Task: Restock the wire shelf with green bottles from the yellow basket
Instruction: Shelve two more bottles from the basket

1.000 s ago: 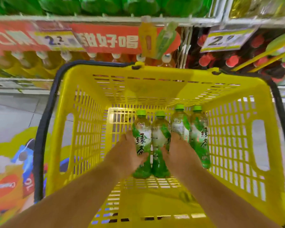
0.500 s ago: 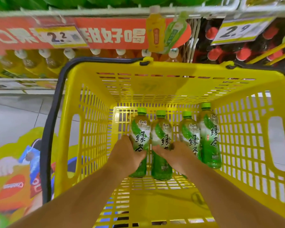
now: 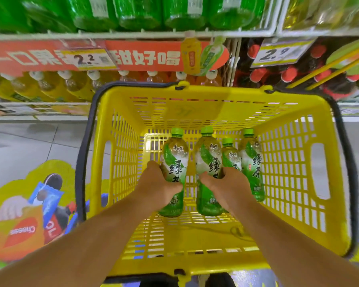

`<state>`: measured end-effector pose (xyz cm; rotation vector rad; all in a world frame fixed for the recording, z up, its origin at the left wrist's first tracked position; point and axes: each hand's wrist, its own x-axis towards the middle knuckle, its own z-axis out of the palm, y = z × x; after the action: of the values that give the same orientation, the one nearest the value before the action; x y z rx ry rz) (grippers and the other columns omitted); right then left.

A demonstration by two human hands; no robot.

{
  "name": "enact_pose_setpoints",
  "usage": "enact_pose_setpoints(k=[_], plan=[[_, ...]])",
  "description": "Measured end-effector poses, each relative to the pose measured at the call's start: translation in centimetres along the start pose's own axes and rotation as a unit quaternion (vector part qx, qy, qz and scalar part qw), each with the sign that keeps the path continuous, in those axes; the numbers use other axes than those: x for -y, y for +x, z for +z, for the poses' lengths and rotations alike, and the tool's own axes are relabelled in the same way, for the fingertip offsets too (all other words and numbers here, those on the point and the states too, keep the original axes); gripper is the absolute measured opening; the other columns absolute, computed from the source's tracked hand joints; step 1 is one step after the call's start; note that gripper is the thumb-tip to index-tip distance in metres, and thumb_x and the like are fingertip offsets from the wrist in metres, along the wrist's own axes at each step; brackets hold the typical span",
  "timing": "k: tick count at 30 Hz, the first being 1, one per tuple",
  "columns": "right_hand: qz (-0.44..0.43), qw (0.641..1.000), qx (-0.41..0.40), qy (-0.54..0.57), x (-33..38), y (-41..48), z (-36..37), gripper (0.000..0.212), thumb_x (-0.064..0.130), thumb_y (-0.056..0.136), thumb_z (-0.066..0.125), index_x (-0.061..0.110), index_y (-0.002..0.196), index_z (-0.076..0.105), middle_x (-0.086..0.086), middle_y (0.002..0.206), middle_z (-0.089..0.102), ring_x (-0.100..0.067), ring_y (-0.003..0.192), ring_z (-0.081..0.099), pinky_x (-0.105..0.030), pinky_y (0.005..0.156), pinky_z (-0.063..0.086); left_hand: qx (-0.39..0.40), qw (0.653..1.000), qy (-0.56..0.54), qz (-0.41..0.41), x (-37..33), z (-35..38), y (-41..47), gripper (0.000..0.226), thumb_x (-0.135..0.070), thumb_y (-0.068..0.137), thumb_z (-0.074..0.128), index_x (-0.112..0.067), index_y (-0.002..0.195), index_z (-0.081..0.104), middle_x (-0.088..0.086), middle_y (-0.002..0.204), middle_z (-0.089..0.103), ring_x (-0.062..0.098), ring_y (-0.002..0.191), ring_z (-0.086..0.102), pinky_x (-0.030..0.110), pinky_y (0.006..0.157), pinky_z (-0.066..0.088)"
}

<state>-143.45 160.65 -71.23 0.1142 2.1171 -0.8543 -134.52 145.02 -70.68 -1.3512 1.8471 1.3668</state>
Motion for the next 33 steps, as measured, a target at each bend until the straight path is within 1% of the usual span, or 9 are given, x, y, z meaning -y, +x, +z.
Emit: enact_pose_setpoints(k=[3, 7, 12, 17, 19, 21, 24, 28, 33], plan=[[-0.01, 1.0, -0.011, 0.002, 2.4, -2.3, -2.2, 0.034, 0.034, 0.08, 0.076, 0.015, 0.063, 0.053, 0.008, 0.046, 0.048, 0.0, 0.028, 0.039, -0.014, 0.031, 0.03, -0.004, 1.0, -0.017, 0.011, -2.1, -1.6, -3.1, 0.052, -0.023, 0.066, 0.086, -0.01, 0.105, 0.053, 0.009, 0.092, 0.062, 0.02, 0.074, 0.062, 0.033, 0.053, 0.048], [-0.032, 0.999, -0.02, 0.009, 6.1, -6.5, -5.6, 0.029, 0.037, 0.079, 0.076, 0.013, 0.075, 0.059, 0.005, 0.056, 0.054, -0.003, 0.039, 0.046, -0.018, 0.036, 0.034, 0.015, 0.998, -0.059, 0.011, -5.3, -4.5, -8.0, 0.047, -0.017, 0.077, 0.084, -0.017, 0.107, 0.048, 0.003, 0.097, 0.06, 0.015, 0.08, 0.061, 0.03, 0.057, 0.047], [-0.038, 0.998, -0.05, -0.005, 11.6, -12.1, -9.9, 0.027, 0.035, 0.069, 0.082, 0.018, 0.083, 0.065, 0.0, 0.071, 0.069, -0.011, 0.055, 0.063, -0.024, 0.042, 0.045, 0.011, 0.997, -0.06, 0.044, -9.1, -8.5, -14.1, 0.038, -0.002, 0.082, 0.077, -0.019, 0.076, 0.043, 0.004, 0.072, 0.049, 0.02, 0.061, 0.049, 0.029, 0.054, 0.038], [-0.049, 0.996, -0.079, 0.016, 17.0, -18.9, -14.2, 0.032, 0.034, 0.065, 0.08, 0.02, 0.086, 0.061, 0.0, 0.077, 0.069, -0.015, 0.062, 0.066, -0.029, 0.046, 0.051, -0.011, 0.995, -0.061, 0.08, -13.8, -12.4, -21.2, 0.036, -0.002, 0.081, 0.076, -0.016, 0.08, 0.042, 0.003, 0.059, 0.049, 0.015, 0.042, 0.046, 0.024, 0.042, 0.036], [-0.065, 0.994, -0.09, 0.024, 19.2, -22.2, -16.1, 0.03, 0.036, 0.067, 0.078, 0.02, 0.087, 0.061, 0.001, 0.077, 0.069, -0.012, 0.058, 0.065, -0.025, 0.042, 0.049, -0.029, 0.992, -0.06, 0.11, -15.7, -14.2, -24.4, 0.037, -0.013, 0.076, 0.081, -0.02, 0.087, 0.047, 0.005, 0.076, 0.065, 0.02, 0.061, 0.064, 0.034, 0.056, 0.057], [-0.08, 0.992, -0.098, 0.021, 21.5, -25.9, -18.0, 0.025, 0.034, 0.074, 0.078, 0.021, 0.086, 0.061, 0.004, 0.076, 0.067, -0.005, 0.055, 0.06, -0.015, 0.037, 0.04, -0.037, 0.988, -0.068, 0.135, -17.4, -16.1, -27.6, 0.036, -0.012, 0.077, 0.081, -0.024, 0.087, 0.048, 0.001, 0.085, 0.067, 0.019, 0.074, 0.066, 0.042, 0.07, 0.057], [-0.116, 0.986, -0.118, 0.016, 24.3, -31.1, -20.2, 0.02, 0.03, 0.079, 0.077, 0.022, 0.079, 0.059, 0.01, 0.07, 0.062, -0.001, 0.057, 0.058, -0.008, 0.033, 0.03, -0.045, 0.981, -0.081, 0.171, -19.4, -18.5, -32.2, 0.04, -0.009, 0.079, 0.082, -0.026, 0.09, 0.047, -0.002, 0.09, 0.067, 0.009, 0.076, 0.063, 0.035, 0.071, 0.056], [-0.153, 0.977, -0.146, -0.002, 27.1, -37.1, -22.1, 0.024, 0.035, 0.079, 0.077, 0.02, 0.088, 0.06, 0.008, 0.075, 0.063, 0.002, 0.059, 0.053, -0.008, 0.038, 0.035, -0.068, 0.973, -0.068, 0.208, -20.8, -21.5, -37.9, 0.033, -0.018, 0.075, 0.085, -0.024, 0.096, 0.06, -0.001, 0.092, 0.073, 0.007, 0.075, 0.067, 0.027, 0.065, 0.057], [-0.206, 0.965, -0.161, -0.006, 30.6, -42.9, -24.2, 0.032, 0.04, 0.079, 0.076, 0.022, 0.087, 0.051, 0.006, 0.075, 0.062, -0.004, 0.057, 0.057, -0.012, 0.036, 0.035, -0.097, 0.962, -0.068, 0.248, -22.1, -25.0, -44.9, 0.035, -0.02, 0.072, 0.085, -0.019, 0.096, 0.058, -0.001, 0.087, 0.07, 0.01, 0.073, 0.064, 0.029, 0.07, 0.056]])
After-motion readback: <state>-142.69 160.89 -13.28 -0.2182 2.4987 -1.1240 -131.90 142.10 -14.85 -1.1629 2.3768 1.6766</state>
